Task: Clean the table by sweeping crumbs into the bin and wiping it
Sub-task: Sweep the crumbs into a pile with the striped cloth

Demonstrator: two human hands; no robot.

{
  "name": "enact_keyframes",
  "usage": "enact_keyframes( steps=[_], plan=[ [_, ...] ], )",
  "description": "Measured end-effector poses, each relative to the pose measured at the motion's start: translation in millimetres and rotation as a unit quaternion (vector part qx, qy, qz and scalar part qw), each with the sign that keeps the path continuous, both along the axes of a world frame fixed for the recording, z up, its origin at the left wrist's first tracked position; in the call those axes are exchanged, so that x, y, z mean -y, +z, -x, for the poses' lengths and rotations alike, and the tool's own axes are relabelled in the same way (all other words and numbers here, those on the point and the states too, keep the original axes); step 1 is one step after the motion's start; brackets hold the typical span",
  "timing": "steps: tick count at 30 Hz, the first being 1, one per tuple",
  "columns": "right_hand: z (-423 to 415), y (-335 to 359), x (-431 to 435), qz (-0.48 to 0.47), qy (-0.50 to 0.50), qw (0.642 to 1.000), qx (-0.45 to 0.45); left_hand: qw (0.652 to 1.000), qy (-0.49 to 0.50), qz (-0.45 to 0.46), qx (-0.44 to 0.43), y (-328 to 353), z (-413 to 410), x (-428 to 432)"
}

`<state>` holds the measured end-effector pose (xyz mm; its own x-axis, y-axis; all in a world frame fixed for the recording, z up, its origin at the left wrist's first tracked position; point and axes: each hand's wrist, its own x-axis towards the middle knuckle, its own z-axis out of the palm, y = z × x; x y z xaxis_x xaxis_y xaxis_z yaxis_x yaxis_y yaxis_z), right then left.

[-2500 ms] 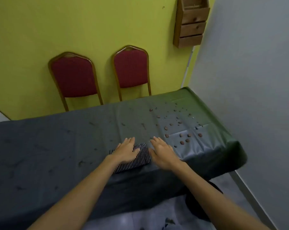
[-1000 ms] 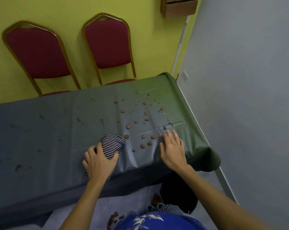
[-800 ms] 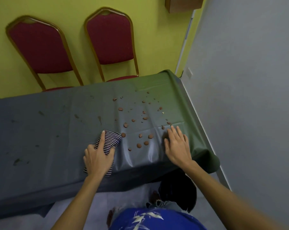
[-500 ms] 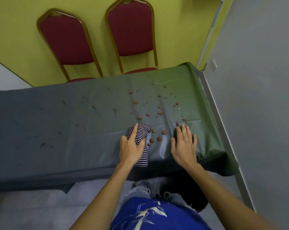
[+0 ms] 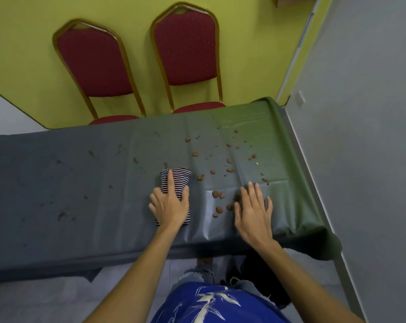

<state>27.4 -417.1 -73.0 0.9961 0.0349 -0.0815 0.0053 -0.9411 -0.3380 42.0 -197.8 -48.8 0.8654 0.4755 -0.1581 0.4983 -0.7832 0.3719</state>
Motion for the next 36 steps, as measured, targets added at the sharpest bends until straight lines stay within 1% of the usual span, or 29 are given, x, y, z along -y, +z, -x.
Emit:
enact_keyframes(
  steps=[2,6,10,12,14,16,19,22,26,30,33,34,36],
  plan=[
    [-5,2,-5,0.010,0.011,1.000,-0.007,1.000,0.003,-0.007,0.013,-2,4,3],
    [-19,4,-15,0.030,0.037,0.998,-0.035,1.000,-0.011,0.005,0.009,-1,0,3],
    [-25,4,-25,0.042,0.058,0.996,-0.053,0.997,-0.070,-0.027,0.013,0,-3,2],
    [-25,2,-28,0.053,0.062,0.994,-0.077,0.995,-0.095,0.015,0.010,2,-6,3],
    [-25,2,-31,0.073,0.067,0.991,-0.090,0.992,-0.091,0.083,0.022,6,-11,1],
    [-26,3,-31,0.081,0.071,0.990,-0.093,0.989,-0.072,0.118,0.043,12,-22,-8],
    [-25,3,-29,0.060,0.072,0.990,-0.104,0.991,-0.037,0.111,0.058,20,-51,-31],
    [-23,2,-28,0.065,0.074,0.989,-0.106,0.996,-0.024,0.078,0.036,24,-84,-48],
    [-23,0,-29,0.070,0.076,0.989,-0.108,0.996,-0.070,0.048,-0.008,15,-101,-42],
    [-27,-1,-29,0.058,0.066,0.992,-0.095,0.993,-0.112,0.035,-0.018,7,-88,-19],
    [-26,0,-29,0.057,0.060,0.992,-0.093,0.975,-0.202,0.082,-0.035,6,-69,5],
    [-25,0,-29,0.059,0.061,0.992,-0.091,0.969,-0.220,0.106,-0.038,6,-66,8],
    [-25,0,-27,0.054,0.059,0.993,-0.086,0.964,-0.219,0.149,-0.029,12,-73,3]
  ],
)
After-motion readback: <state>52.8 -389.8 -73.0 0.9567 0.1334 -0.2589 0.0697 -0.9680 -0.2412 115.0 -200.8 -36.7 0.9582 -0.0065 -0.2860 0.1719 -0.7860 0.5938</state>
